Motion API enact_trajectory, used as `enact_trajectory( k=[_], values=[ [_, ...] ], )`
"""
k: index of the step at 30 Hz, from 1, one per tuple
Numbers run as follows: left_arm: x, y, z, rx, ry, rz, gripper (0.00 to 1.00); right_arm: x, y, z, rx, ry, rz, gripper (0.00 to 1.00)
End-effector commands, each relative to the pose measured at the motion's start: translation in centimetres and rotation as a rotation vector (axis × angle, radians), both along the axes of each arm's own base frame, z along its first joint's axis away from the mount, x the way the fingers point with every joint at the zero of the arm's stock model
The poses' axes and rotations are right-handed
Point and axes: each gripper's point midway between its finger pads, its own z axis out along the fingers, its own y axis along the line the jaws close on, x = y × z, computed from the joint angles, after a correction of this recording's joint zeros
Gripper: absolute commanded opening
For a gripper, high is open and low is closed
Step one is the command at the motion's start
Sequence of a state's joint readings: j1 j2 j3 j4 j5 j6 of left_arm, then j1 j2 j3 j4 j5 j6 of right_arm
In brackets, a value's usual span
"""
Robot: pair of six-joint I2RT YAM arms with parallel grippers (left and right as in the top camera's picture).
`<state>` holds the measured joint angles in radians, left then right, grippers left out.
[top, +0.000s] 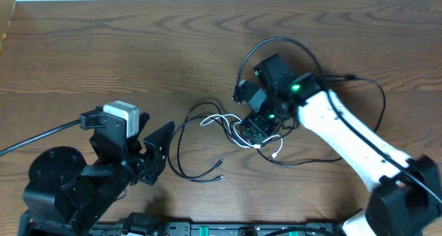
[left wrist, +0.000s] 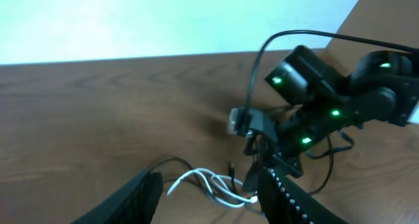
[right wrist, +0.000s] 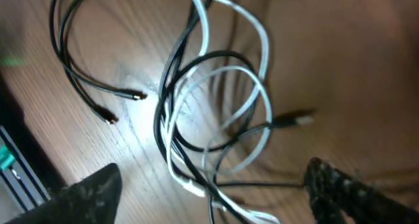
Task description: Untangle cables
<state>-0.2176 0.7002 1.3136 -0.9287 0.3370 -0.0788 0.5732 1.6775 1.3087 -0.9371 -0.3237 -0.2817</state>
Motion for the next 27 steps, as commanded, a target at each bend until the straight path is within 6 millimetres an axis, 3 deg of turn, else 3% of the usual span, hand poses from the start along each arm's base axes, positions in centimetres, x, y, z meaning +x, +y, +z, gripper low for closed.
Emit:
enact_trajectory(
  k=[1,7,11,12,13,15,17,20,24,27],
  values=[
    [0.0,0.3,-0.1,-0.002,0.011,0.021,0.52,-1.2,1.3,-2.8,-0.027,0.063,0.055,0.79],
    [0.0,0.3,-0.1,-0.005,0.013,0.018,0.52,-2.2,2.9,-6.0,-0.061,0.117,0.097,0.72],
    [-0.1,0.3,-0.1,-0.004,0.016,0.018,0.53,-2.4,4.3,-7.4,-0.059,0.111,0.132,0.61],
    [-0.1,0.3,-0.2,-0.004,0.017,0.018,0.52,-2.3,4.8,-7.5,-0.051,0.100,0.138,0.56],
    [-0.1,0.3,-0.2,-0.004,0.021,0.018,0.53,-1.9,5.4,-7.6,-0.036,0.083,0.131,0.40],
    [-0.2,0.3,-0.4,-0.002,0.027,0.018,0.52,-1.2,6.0,-7.4,-0.015,0.062,0.101,0.23],
    [-0.2,0.3,-0.5,-0.001,0.034,0.018,0.52,-0.5,6.7,-7.1,0.012,0.045,0.062,0.15],
    [-0.3,0.3,-0.6,0.001,0.038,0.019,0.52,1.4,7.2,-6.8,0.029,-0.005,-0.028,0.01],
    [-0.3,0.3,-0.7,0.002,0.043,0.019,0.52,5.1,6.5,-5.4,-0.019,-0.124,-0.178,0.01],
    [-0.4,0.4,-0.9,0.004,0.052,0.019,0.52,9.1,4.8,-2.3,-0.066,-0.262,-0.315,0.01]
  ],
)
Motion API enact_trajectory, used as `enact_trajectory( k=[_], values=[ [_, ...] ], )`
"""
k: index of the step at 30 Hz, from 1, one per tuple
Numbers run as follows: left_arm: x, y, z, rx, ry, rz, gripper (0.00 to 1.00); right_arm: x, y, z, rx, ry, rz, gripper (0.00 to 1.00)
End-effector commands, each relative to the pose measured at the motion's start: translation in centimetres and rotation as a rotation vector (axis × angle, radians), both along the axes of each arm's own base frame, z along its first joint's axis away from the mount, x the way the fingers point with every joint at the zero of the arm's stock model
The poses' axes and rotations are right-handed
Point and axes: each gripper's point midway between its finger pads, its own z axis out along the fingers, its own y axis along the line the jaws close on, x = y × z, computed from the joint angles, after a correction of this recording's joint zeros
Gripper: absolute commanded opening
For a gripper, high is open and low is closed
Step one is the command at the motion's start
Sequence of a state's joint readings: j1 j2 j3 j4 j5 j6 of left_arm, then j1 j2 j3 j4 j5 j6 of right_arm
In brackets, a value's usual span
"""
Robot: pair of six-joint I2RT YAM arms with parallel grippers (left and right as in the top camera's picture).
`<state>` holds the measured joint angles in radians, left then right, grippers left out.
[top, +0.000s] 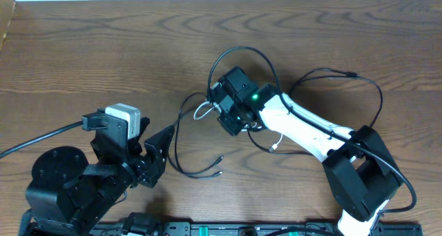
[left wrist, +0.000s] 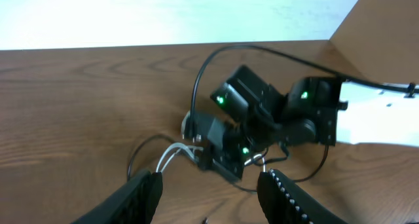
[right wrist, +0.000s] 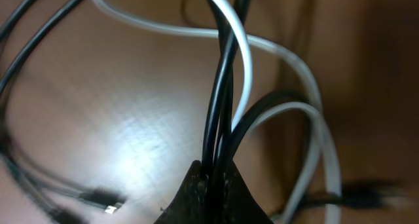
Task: Untangle cables
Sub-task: 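Grasp the remaining white-and-black cables with the right gripper and lift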
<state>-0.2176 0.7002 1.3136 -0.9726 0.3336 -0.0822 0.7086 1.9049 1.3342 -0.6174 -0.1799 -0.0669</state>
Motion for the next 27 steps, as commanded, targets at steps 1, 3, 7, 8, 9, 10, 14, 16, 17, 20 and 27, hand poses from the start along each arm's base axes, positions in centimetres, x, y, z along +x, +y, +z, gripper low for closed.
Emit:
enact_trajectory(
  k=[1,3,7,8,9,10,14,16,17,20,27],
  values=[
    [-0.1,0.2,-0.1,-0.003,0.012,0.014,0.53,7.0,-2.5,5.6,-0.055,-0.229,-0.263,0.01],
    [-0.1,0.2,-0.2,-0.002,0.017,0.015,0.53,9.3,-3.4,9.1,-0.043,-0.318,-0.339,0.01],
    [-0.1,0.2,-0.3,-0.001,0.021,0.015,0.53,11.9,-3.8,16.2,0.080,-0.416,-0.418,0.01],
    [-0.1,0.2,-0.2,-0.001,0.021,0.015,0.52,11.9,-3.5,17.6,0.125,-0.418,-0.410,0.01],
    [-0.1,0.2,-0.3,0.000,0.021,0.015,0.53,11.7,-2.9,18.5,0.168,-0.407,-0.387,0.01],
    [-0.1,0.2,-0.2,-0.001,0.021,0.015,0.53,11.3,-2.4,18.8,0.198,-0.390,-0.359,0.01],
    [-0.1,0.2,-0.3,-0.001,0.021,0.015,0.53,8.0,-0.2,16.3,0.233,-0.220,-0.201,0.11],
    [-0.1,0.2,-0.3,-0.001,0.021,0.015,0.52,6.1,0.0,13.9,0.195,-0.119,-0.168,0.36],
    [-0.1,0.2,-0.3,-0.001,0.021,0.014,0.52,5.1,-0.1,12.6,0.162,-0.075,-0.149,0.59],
    [-0.1,0.2,-0.3,-0.001,0.021,0.014,0.53,2.5,-0.4,9.4,0.066,0.020,-0.099,0.98],
    [-0.1,0.2,-0.3,0.000,0.026,0.014,0.53,4.6,-2.9,7.6,-0.097,-0.104,-0.188,0.99]
  ],
)
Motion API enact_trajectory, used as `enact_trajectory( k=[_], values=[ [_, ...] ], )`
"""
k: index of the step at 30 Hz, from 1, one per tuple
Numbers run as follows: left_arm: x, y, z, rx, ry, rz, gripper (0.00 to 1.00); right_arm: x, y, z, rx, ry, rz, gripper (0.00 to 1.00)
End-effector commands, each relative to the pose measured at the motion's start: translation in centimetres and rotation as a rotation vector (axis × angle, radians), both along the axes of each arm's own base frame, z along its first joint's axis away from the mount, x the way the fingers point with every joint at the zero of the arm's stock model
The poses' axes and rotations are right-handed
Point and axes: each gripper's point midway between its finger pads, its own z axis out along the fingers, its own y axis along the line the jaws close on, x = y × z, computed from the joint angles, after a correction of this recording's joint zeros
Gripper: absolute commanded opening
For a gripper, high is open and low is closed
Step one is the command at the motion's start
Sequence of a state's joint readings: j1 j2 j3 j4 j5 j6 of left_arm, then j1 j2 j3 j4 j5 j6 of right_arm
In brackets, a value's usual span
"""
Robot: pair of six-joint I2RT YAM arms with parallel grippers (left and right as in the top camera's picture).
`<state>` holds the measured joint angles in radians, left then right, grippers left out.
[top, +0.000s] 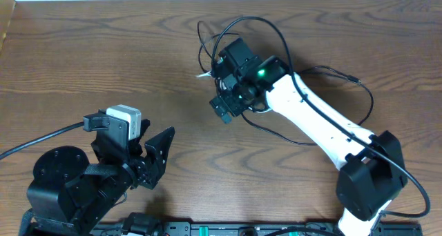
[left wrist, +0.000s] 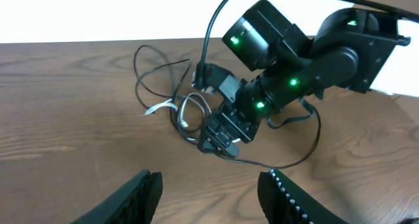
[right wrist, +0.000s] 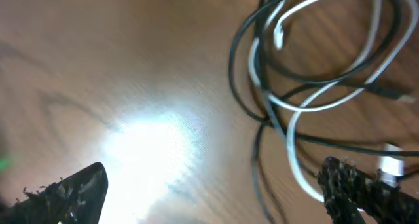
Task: Untangle cables
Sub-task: 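Grasp the remaining white-and-black cables with the right gripper and lift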
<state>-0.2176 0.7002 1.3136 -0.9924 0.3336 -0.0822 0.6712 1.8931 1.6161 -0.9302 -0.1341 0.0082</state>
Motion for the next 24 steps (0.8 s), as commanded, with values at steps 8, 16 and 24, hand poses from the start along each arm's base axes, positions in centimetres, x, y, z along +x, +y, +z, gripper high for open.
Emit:
enact_trajectory(
  k=[8,16,24],
  values=[
    [-0.3,0.3,-0.7,0.004,0.040,0.015,0.53,7.7,-3.3,1.4,-0.047,-0.257,-0.261,0.95],
    [-0.4,0.3,-0.8,0.005,0.046,0.014,0.52,10.1,-3.1,-0.6,0.070,-0.190,-0.392,0.88],
    [-0.4,0.3,-0.9,0.006,0.049,0.015,0.53,10.6,2.6,-2.4,0.302,-0.115,-0.208,0.81]
  ],
)
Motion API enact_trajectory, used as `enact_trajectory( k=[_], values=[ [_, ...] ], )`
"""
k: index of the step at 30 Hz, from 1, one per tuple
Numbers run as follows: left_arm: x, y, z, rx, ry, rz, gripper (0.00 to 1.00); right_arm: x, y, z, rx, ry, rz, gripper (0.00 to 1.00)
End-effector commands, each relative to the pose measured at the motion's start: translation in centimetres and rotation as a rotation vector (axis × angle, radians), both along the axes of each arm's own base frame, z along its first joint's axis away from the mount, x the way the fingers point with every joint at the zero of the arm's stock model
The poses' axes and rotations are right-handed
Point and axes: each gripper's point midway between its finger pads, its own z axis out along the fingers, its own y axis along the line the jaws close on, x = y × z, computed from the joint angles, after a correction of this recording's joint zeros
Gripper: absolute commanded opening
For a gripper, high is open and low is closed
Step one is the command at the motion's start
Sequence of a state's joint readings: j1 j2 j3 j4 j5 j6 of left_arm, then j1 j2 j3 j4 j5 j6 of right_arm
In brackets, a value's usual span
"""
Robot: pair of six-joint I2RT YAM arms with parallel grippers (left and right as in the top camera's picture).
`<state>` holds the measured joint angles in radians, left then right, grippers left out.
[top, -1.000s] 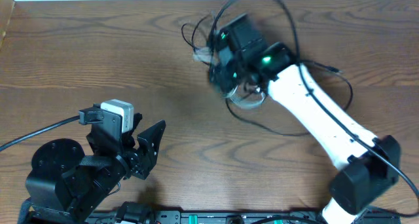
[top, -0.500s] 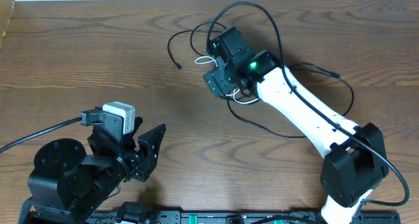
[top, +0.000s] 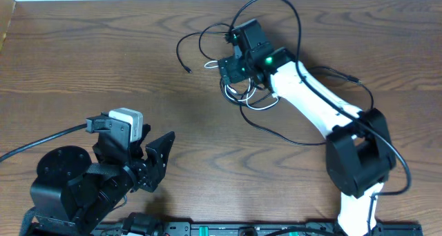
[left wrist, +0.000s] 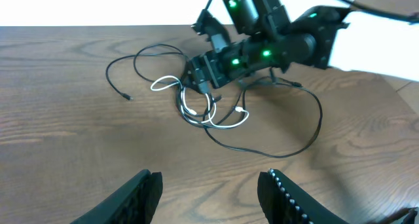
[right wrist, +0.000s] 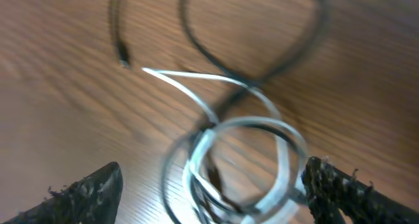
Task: Untangle cables
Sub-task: 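Grasp the remaining white-and-black cables with the right gripper and lift, then pull the white cable up toward the upper right with the right gripper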
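A tangle of black and white cables (top: 243, 92) lies at the far middle of the table, also in the left wrist view as the tangle (left wrist: 200, 106). One black end (top: 189, 70) trails off to the left. A long black strand (top: 323, 143) loops out to the right. My right gripper (top: 231, 69) hovers over the tangle's far side, open, with white loops (right wrist: 252, 129) lying on the wood between its fingers and nothing held. My left gripper (left wrist: 209, 178) stands open near the front left, far from the cables.
The wooden table (top: 83, 50) stretches bare to the left of the cables. A pale wall edge runs along the far side. My left arm's black base (top: 59, 174) sits at the front left corner.
My right gripper, still open, has moved toward the far edge and now hangs over the tangle. The cables lie more spread out, with a black end reaching left. The left gripper stays open.
First my right gripper was open over the tangle in the table's middle. Then it was shut on black and white strands there. After that it was open and the tangle lay farther back. Now it hovers open over the shifted, looser tangle.
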<state>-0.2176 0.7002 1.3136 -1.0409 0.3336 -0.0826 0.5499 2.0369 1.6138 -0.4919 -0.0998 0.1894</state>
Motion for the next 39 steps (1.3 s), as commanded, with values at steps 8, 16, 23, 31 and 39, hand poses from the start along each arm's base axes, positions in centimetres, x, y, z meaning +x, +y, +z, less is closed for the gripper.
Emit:
enact_trajectory(
  k=[8,16,23,31,39],
  values=[
    [-0.1,0.2,-0.2,0.000,0.018,0.015,0.52,0.4,5.7,-0.9,0.233,-0.005,0.165,0.66],
    [-0.1,0.2,-0.3,0.001,0.024,0.015,0.52,0.8,5.9,-2.9,0.130,-0.108,0.325,0.70],
    [-0.2,0.2,-0.3,0.001,0.024,0.014,0.52,2.2,4.9,-3.6,-0.008,-0.228,0.381,0.75],
    [-0.2,0.2,-0.3,0.001,0.024,0.014,0.52,3.1,4.3,-4.2,-0.065,-0.260,0.375,0.70],
    [-0.2,0.2,-0.3,0.001,0.024,0.014,0.53,2.7,4.1,-7.6,-0.085,-0.202,0.381,0.62]
  ],
)
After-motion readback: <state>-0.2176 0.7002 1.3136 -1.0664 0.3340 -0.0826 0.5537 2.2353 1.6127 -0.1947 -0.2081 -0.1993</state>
